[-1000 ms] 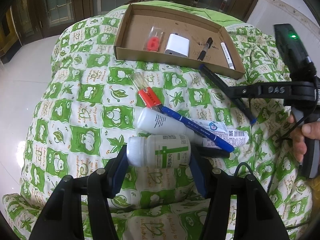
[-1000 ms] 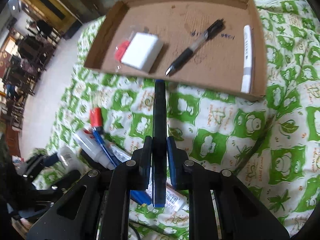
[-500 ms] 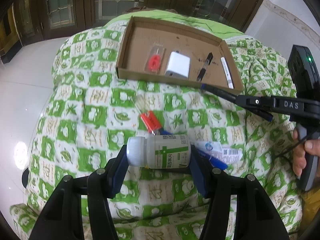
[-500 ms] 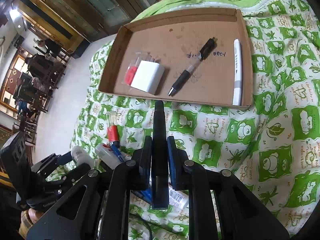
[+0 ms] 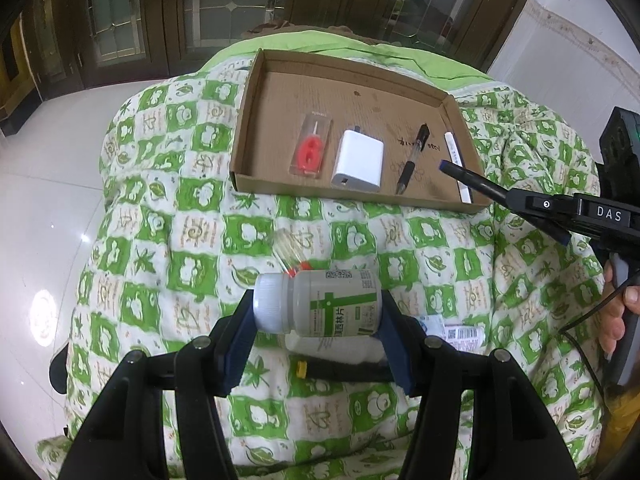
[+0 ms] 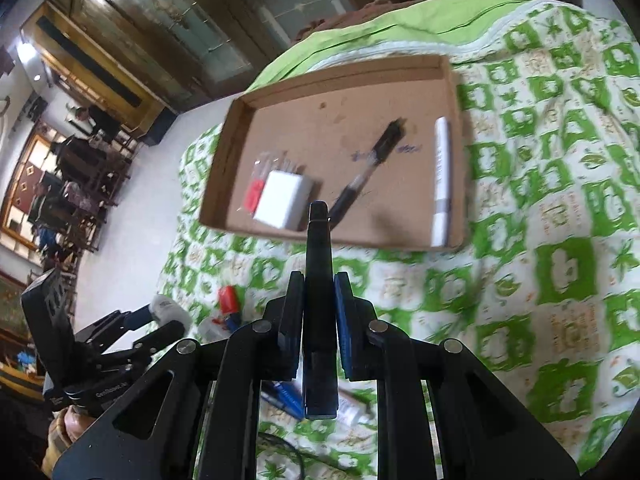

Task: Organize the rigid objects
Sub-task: 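Lift the black marker with the right gripper while the left lifts the pill bottle, then lower marker and pill bottle into the cardboard tray and open both grippers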

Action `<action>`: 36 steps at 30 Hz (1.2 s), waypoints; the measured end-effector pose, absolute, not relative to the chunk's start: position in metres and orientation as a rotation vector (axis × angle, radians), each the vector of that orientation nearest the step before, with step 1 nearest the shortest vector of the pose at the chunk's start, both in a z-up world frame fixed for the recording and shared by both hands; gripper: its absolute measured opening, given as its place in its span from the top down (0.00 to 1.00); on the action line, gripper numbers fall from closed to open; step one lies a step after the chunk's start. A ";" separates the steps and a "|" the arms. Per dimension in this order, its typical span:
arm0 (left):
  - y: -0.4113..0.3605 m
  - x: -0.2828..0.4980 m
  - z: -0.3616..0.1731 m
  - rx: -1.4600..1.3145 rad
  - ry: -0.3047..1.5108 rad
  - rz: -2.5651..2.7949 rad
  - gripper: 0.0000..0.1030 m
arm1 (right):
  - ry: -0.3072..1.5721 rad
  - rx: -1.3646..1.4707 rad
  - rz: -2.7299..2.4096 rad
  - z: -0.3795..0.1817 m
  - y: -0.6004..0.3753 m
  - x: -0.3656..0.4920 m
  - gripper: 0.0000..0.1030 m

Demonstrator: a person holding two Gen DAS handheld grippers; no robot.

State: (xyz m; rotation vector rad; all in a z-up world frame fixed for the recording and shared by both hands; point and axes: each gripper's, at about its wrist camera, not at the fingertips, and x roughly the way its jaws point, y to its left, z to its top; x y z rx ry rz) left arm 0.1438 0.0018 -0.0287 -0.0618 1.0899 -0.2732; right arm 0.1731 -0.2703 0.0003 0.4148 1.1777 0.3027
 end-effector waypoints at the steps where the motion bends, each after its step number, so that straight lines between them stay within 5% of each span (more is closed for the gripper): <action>1: 0.002 0.147 -0.028 -0.056 1.088 -0.273 0.44 | 1.181 0.410 0.287 0.000 -0.273 0.175 0.86; 36: -0.020 0.313 -0.053 0.148 1.124 -0.206 0.44 | 1.301 0.332 0.134 -0.053 -0.288 0.267 0.86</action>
